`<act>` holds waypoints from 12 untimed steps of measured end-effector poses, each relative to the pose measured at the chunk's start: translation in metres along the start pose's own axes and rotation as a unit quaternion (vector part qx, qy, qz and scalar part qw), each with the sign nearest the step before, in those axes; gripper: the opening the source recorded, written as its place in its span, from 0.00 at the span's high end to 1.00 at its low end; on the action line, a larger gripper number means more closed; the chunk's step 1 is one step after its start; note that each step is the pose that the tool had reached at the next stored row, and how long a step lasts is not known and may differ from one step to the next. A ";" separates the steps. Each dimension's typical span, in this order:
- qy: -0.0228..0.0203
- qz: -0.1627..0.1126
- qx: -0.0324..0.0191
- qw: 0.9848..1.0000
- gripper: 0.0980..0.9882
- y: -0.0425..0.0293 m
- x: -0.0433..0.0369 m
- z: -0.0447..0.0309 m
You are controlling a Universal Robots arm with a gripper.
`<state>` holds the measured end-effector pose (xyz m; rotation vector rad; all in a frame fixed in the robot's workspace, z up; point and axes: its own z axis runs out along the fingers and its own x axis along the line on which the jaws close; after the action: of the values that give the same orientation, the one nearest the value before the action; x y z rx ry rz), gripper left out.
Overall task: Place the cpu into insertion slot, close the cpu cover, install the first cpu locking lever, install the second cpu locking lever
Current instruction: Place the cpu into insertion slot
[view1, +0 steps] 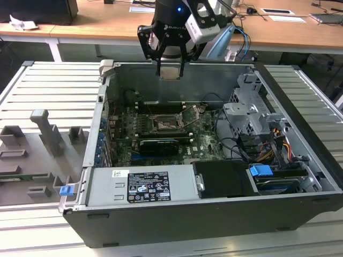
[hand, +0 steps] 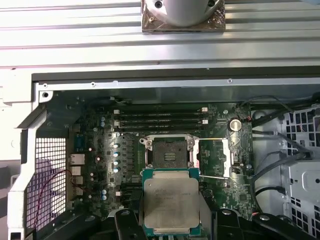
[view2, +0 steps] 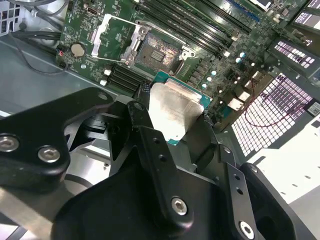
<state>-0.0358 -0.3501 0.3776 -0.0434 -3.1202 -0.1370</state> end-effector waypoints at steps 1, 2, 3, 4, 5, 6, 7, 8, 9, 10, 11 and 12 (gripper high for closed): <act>0.000 0.000 0.000 1.000 0.51 0.0000 0.0000 0.0001; 0.000 0.002 0.000 1.000 0.51 0.0000 0.0000 0.0002; -0.001 0.010 0.000 1.000 0.51 0.0000 0.0000 0.0005; -0.001 0.016 0.000 1.000 0.51 -0.0001 0.0000 0.0009; -0.002 0.018 0.000 1.000 0.51 -0.0001 0.0000 0.0011; -0.002 0.020 0.000 1.000 0.51 -0.0001 0.0001 0.0011; -0.002 0.020 0.000 1.000 0.51 -0.0001 0.0001 0.0012; -0.002 0.021 0.000 1.000 0.51 -0.0001 0.0000 0.0013; -0.002 0.023 0.000 1.000 0.51 -0.0001 0.0000 0.0014; -0.002 0.025 0.000 1.000 0.51 -0.0001 0.0001 0.0014; -0.002 0.028 0.000 1.000 0.51 -0.0001 0.0001 0.0015; -0.003 0.030 0.000 1.000 0.51 -0.0001 0.0000 0.0019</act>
<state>-0.0359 -0.3501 0.3758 -0.1369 -3.1203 -0.1367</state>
